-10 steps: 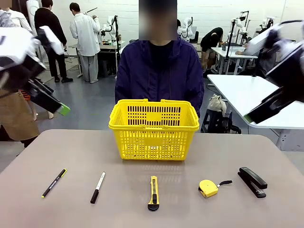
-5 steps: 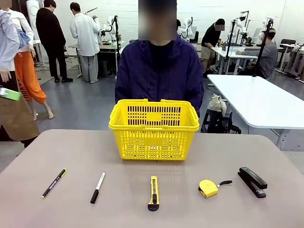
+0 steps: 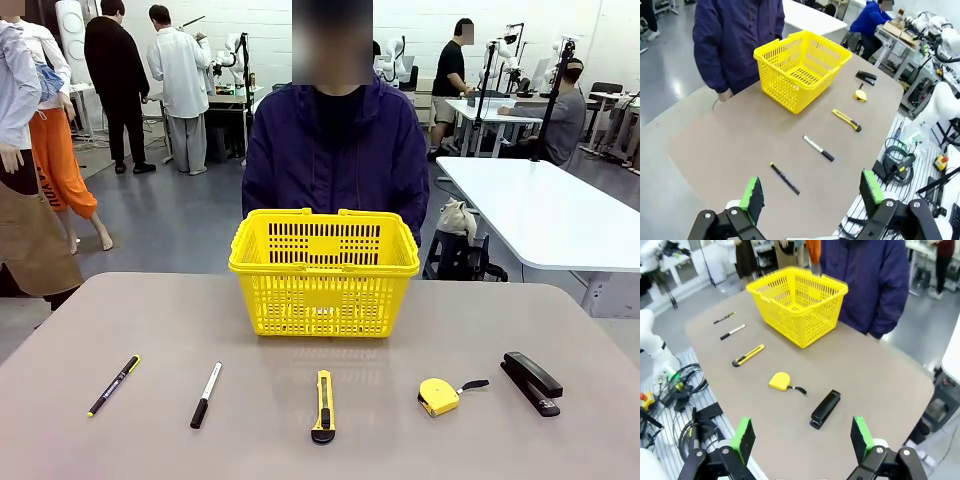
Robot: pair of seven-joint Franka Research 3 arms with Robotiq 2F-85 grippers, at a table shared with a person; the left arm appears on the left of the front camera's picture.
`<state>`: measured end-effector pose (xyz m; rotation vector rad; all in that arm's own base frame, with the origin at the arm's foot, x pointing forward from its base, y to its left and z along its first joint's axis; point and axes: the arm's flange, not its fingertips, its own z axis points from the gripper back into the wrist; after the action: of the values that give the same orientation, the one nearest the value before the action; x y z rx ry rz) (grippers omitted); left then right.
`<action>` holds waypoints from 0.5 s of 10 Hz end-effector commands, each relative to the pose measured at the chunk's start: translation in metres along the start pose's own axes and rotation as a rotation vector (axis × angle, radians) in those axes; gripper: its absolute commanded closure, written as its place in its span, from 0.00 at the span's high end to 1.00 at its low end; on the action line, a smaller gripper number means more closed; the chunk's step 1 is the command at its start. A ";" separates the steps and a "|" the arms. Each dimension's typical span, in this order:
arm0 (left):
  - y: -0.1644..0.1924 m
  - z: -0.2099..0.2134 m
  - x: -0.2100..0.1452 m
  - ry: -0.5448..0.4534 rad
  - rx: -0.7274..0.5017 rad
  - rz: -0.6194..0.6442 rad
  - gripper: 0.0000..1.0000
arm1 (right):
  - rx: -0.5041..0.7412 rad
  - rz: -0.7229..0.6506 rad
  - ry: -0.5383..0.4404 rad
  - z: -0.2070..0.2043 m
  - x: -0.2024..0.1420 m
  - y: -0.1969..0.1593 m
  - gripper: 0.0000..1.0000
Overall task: Place the items the person wants into the basket.
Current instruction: Pick up the item the person points to and place it in the Market Basket.
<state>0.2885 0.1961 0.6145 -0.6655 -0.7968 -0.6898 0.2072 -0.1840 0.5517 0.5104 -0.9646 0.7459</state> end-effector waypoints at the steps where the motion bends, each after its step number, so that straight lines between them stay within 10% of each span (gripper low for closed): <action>1: 0.002 0.009 -0.009 0.022 0.016 -0.017 1.00 | 0.030 0.073 -0.061 0.014 -0.012 0.021 1.00; 5: -0.001 0.017 -0.018 0.035 0.029 -0.003 1.00 | 0.004 0.057 -0.048 0.015 -0.005 0.008 1.00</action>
<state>0.2761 0.2102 0.6057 -0.6171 -0.7530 -0.6792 0.1856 -0.1930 0.5541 0.5107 -1.0274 0.7870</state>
